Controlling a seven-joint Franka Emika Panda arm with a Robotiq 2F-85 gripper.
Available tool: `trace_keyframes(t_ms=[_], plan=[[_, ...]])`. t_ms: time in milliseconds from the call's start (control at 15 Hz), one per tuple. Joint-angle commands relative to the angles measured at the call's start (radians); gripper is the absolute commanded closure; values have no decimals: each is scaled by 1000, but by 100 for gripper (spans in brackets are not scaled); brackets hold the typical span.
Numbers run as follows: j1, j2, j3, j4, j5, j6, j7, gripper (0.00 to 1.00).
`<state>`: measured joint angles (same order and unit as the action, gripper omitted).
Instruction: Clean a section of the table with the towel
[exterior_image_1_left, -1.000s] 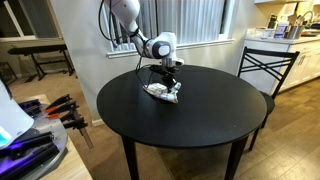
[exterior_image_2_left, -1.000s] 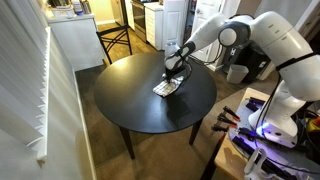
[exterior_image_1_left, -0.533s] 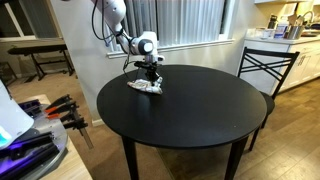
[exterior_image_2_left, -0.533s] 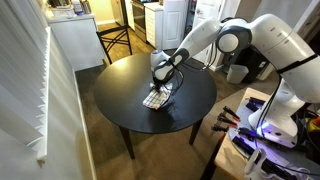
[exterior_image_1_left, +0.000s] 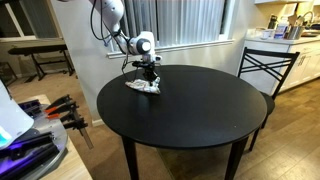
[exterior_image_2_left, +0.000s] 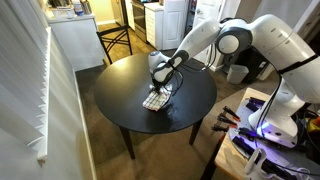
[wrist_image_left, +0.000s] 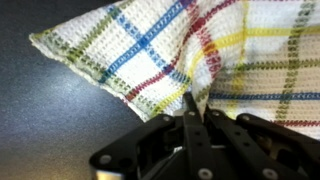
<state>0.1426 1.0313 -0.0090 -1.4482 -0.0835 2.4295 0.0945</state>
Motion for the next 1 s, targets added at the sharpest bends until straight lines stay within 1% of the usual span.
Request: trace_keyframes(t_ms=[0,267,467,600,733,867,933], plan=[[-36,23,-51,-74,7,-8,36,96],[-108,-8,-100,-100,43,-26,86,96],[-193,-12,-119,-125,67,-4,54,96],[-227,-10,-119,-122,69,-12,46,96],[-249,-16,-118,-126,67,-9,47,96],[-257,-28,-118,-141,64,1,48,96],[-258,-34,-118,-149,65,7,52,94]])
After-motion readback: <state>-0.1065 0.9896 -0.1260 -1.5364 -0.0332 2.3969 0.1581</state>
